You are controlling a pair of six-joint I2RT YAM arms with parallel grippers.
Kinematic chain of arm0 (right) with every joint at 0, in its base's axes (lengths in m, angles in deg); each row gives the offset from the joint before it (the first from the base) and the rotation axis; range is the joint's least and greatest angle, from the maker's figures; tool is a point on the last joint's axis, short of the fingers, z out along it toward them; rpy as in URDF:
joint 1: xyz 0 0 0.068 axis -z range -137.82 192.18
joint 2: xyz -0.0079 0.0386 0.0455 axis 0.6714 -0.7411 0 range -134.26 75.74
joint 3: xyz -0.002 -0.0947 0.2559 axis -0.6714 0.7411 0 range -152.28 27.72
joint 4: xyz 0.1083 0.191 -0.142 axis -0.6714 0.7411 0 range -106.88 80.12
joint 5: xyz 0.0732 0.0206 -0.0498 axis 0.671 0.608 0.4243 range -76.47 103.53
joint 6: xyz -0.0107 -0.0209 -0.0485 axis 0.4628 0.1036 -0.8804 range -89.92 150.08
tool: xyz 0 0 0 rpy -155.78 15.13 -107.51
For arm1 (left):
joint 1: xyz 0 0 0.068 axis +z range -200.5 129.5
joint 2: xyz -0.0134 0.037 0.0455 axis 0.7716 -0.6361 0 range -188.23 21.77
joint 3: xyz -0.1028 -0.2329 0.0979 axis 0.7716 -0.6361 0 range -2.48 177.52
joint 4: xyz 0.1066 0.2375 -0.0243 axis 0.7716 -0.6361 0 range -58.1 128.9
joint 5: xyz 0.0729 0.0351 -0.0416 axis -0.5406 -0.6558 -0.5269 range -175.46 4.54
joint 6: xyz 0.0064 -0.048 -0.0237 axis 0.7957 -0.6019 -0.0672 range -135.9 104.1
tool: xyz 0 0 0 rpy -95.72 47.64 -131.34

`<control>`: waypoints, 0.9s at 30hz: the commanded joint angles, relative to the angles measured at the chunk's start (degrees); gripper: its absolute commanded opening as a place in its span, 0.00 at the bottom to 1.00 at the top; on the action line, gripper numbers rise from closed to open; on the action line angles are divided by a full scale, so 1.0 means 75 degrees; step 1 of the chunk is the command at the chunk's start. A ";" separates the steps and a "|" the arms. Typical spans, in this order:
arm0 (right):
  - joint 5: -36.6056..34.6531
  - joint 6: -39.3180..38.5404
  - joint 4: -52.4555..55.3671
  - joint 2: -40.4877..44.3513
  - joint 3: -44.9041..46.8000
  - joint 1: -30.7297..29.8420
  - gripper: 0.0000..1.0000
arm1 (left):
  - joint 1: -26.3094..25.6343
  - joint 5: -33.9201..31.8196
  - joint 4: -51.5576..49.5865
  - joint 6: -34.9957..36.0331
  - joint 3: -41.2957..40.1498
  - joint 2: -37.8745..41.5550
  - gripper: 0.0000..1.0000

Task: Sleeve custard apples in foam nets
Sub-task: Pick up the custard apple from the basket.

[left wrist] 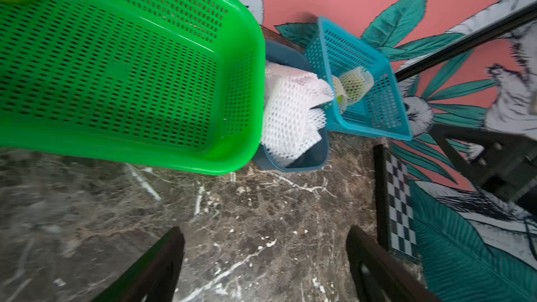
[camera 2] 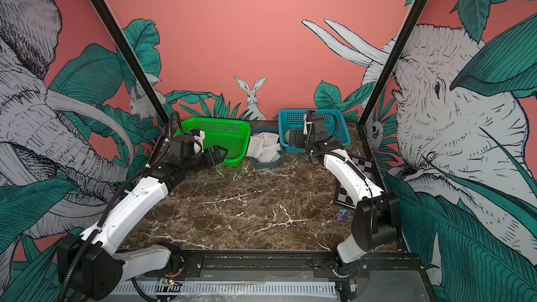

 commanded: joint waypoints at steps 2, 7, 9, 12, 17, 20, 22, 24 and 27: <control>0.0981 -0.0037 -0.0978 0.0600 0.0607 -0.0523 0.99 | 0.0463 -0.0975 -0.1799 0.0900 0.1209 -0.0774 0.92; 0.1647 0.0145 -0.1678 0.0950 0.1427 -0.1102 0.99 | 0.1083 -0.1621 -0.2941 0.1205 0.3123 -0.2514 0.96; 0.1792 0.0263 -0.1994 0.1070 0.1749 -0.1268 0.99 | 0.1267 -0.1973 -0.3095 0.1191 0.3708 -0.3197 0.97; 0.1735 0.0309 -0.2049 0.1212 0.2007 -0.1495 0.99 | 0.1425 -0.2539 -0.2983 0.1194 0.4418 -0.4096 0.99; 0.1677 0.0404 -0.2126 0.1468 0.2328 -0.1664 0.99 | 0.1723 -0.2683 -0.2945 0.0860 0.5826 -0.5681 0.99; 0.1600 0.0455 -0.2246 0.1521 0.2508 -0.1691 0.99 | 0.1724 -0.3149 -0.2606 0.0869 0.6321 -0.6327 0.99; 0.1588 0.0502 -0.2276 0.1510 0.2549 -0.1689 0.99 | 0.1755 -0.3387 -0.2481 0.0855 0.6669 -0.6745 0.99; 0.1622 0.0548 -0.2309 0.1493 0.2577 -0.1688 0.99 | 0.1792 -0.3480 -0.2427 0.0824 0.6989 -0.7124 0.99; 0.1628 0.0590 -0.2323 0.1498 0.2585 -0.1700 0.99 | 0.1864 -0.3618 -0.2404 0.0724 0.7373 -0.7575 0.99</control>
